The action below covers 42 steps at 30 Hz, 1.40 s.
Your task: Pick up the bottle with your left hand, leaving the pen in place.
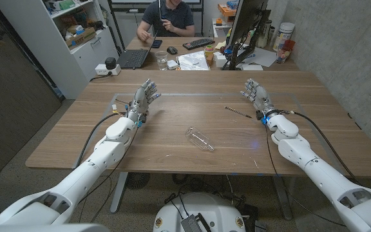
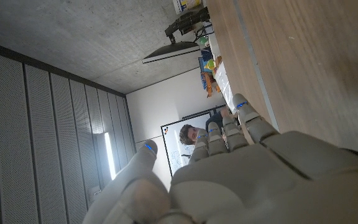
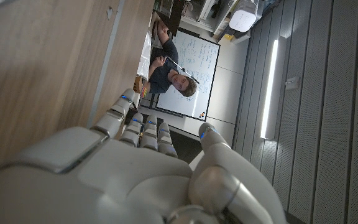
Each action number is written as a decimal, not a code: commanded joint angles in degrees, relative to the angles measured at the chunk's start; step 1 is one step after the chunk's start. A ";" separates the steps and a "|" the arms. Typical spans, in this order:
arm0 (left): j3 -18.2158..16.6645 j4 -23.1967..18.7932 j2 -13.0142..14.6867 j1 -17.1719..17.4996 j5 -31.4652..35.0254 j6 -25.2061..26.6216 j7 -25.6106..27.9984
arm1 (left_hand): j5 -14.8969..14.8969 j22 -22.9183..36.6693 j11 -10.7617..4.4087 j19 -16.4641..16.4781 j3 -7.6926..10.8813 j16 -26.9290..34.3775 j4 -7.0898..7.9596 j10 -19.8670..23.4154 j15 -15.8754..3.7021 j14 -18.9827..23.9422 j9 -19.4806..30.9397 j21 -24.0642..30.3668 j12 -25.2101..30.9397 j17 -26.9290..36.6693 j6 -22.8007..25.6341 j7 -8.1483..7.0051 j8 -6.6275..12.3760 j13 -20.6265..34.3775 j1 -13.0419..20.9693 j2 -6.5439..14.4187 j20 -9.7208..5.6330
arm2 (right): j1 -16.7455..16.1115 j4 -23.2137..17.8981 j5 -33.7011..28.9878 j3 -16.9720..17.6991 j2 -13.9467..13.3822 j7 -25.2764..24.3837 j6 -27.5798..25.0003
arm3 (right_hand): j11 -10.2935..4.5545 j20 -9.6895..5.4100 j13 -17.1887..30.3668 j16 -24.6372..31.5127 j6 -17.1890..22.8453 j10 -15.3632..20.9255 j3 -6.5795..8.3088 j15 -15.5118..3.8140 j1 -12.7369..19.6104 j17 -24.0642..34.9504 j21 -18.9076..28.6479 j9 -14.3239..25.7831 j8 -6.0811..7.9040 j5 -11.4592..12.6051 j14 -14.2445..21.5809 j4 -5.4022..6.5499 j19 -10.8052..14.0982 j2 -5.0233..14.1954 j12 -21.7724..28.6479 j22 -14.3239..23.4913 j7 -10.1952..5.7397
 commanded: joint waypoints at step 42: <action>7.82 -14.53 7.70 -4.46 17.35 -4.74 -8.25 | 1.99 0.27 -0.57 -1.48 -2.49 -0.08 -8.08 -2.98 0.66 -1.96 0.10 -2.30 -0.47 0.18 -3.41 -3.23 -0.14 0.23 6.83 -8.44 3.03 | 0.55 4.40 1.27 0.14 1.64 2.62 2.60 | -0.12 0.13 0.13 0.31 -0.12 0.49 -0.35 -0.12 -0.96 0.33 0.38 0.24 0.22 0.23 0.42 0.69 0.43 -0.82 0.48 0.13 0.60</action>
